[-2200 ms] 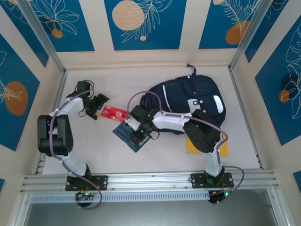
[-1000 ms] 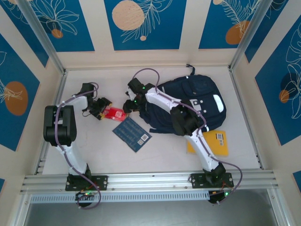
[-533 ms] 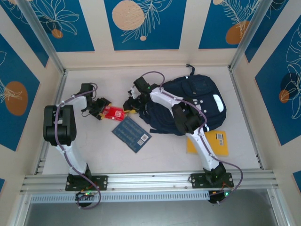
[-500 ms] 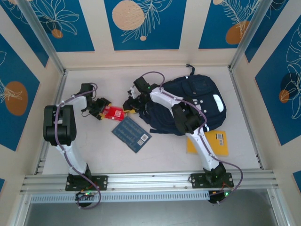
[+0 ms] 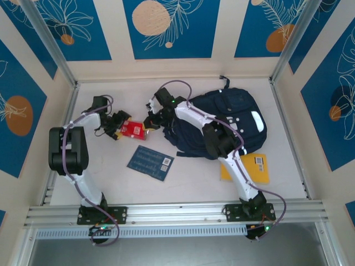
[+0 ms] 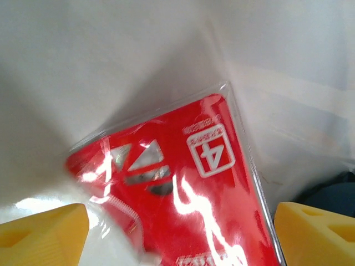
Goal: Pack the student bag
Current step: Pick up the personal item from the middle-left of the table, then pass the personal item.
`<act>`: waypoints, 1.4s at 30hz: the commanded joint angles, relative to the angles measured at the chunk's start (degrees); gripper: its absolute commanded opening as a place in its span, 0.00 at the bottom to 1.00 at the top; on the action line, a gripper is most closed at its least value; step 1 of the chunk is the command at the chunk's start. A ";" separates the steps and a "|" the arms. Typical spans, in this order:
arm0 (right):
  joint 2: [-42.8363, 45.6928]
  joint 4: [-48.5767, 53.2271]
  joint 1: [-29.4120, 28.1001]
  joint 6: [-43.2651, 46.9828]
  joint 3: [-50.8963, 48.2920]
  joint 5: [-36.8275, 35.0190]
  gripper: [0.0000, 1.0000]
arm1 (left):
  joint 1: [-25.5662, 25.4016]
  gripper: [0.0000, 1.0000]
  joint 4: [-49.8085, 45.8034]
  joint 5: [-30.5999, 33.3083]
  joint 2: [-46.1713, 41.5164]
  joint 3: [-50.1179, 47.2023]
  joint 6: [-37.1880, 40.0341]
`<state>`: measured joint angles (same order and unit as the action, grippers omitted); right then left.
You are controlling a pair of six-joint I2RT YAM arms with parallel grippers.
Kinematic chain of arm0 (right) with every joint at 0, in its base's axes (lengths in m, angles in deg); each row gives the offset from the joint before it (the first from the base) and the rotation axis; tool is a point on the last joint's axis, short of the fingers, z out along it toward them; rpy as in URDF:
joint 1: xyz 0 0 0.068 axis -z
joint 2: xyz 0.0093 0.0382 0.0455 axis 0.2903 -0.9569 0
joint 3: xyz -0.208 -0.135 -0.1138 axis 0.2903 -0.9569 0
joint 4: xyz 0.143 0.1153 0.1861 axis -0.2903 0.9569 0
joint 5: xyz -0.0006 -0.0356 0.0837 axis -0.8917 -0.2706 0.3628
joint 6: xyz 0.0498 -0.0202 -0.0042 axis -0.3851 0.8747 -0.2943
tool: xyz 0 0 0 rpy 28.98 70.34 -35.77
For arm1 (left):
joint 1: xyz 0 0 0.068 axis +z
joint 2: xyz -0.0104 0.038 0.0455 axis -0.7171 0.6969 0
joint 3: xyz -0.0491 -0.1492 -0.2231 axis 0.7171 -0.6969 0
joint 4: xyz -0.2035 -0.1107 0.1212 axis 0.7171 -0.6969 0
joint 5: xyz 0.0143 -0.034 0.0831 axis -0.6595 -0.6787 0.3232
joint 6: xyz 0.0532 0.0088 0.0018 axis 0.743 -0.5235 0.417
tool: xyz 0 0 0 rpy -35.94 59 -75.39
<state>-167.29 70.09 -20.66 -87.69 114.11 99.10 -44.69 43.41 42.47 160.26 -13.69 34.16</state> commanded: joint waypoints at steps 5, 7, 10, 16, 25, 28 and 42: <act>7.96 5.64 4.82 7.66 3.64 9.53 0.00 | 0.15 0.90 -3.39 -0.07 -10.38 -0.64 3.88; 9.43 7.76 5.99 10.23 3.41 14.77 0.00 | 0.02 0.91 -3.59 -1.11 -12.55 -1.41 4.94; 10.70 13.65 7.75 14.49 4.55 22.38 0.00 | -0.63 0.91 -1.49 -4.79 -16.26 -3.49 7.00; 13.95 25.20 10.53 22.81 5.45 31.59 0.00 | -3.04 0.92 7.29 -11.08 -26.09 -9.50 9.58; 24.67 30.26 12.21 29.96 -5.33 34.56 0.00 | -6.26 0.83 18.69 -20.95 -32.71 -14.64 4.69; 28.23 29.77 12.56 30.21 -9.84 36.26 0.00 | -8.97 0.78 23.91 -24.60 -33.14 -16.26 2.22; 37.20 30.86 15.15 31.87 -20.33 30.65 0.00 | -16.16 0.44 28.58 -30.31 -39.95 -19.20 0.27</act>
<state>-132.65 99.34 -6.34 -57.47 95.36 130.09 -60.39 70.35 14.36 121.88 -31.83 34.27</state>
